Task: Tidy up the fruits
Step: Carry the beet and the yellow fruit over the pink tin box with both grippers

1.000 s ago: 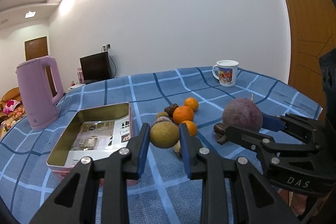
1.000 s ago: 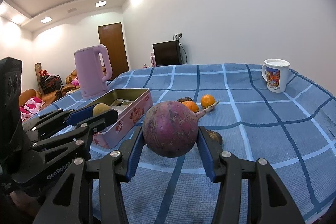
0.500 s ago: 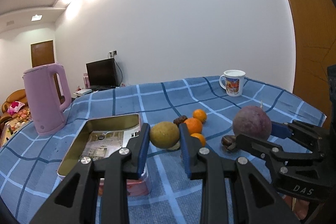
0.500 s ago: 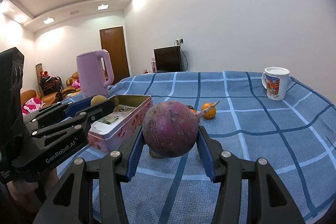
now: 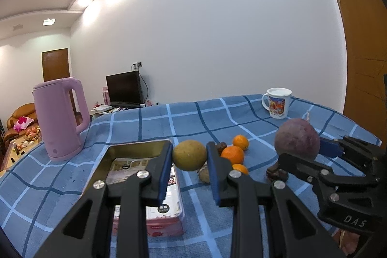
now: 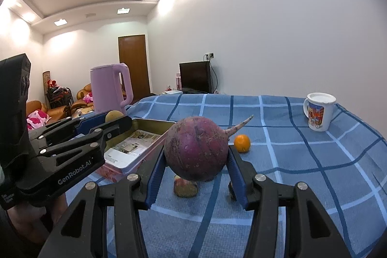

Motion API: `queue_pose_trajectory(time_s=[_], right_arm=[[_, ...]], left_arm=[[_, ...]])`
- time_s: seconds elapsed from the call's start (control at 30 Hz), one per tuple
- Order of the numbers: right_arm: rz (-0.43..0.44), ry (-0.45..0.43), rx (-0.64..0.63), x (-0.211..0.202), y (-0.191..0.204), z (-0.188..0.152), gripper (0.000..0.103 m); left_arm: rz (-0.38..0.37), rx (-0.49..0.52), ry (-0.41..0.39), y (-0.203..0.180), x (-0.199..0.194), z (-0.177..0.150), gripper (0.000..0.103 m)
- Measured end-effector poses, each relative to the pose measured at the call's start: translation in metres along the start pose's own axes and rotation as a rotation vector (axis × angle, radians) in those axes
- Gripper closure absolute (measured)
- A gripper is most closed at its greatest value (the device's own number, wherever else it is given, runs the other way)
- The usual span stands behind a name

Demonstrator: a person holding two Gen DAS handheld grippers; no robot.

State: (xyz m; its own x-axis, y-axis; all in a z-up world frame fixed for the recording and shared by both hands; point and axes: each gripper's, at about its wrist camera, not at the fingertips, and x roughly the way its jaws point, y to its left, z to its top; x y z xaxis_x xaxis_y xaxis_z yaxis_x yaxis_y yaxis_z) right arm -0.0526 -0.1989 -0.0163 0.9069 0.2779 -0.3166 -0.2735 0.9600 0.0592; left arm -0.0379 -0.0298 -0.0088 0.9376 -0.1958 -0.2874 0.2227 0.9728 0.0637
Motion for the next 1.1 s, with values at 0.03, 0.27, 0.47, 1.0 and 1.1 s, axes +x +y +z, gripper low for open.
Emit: queue_pose_trajectory(time_s=[0.03, 0.27, 0.47, 1.0, 1.1], right_arm=[[0.002, -0.003, -0.006, 0.002, 0.001, 0.002, 0.051], [0.018, -0.006, -0.025, 0.012, 0.010, 0.010, 0.051], [0.036, 0.010, -0.040, 0.025, 0.017, 0.015, 0.051], [0.097, 0.081, -0.066, 0.073, 0.039, 0.031, 0.051], [0.109, 0.093, -0.072, 0.083, 0.046, 0.035, 0.051]], left_arm=[[0.006, -0.001, 0.000, 0.001, 0.001, 0.000, 0.073], [0.024, -0.020, 0.003, 0.012, 0.008, 0.003, 0.073], [0.046, -0.040, 0.023, 0.025, 0.017, 0.002, 0.073], [0.118, -0.083, 0.093, 0.066, 0.043, -0.001, 0.073], [0.137, -0.092, 0.113, 0.076, 0.049, -0.002, 0.073]])
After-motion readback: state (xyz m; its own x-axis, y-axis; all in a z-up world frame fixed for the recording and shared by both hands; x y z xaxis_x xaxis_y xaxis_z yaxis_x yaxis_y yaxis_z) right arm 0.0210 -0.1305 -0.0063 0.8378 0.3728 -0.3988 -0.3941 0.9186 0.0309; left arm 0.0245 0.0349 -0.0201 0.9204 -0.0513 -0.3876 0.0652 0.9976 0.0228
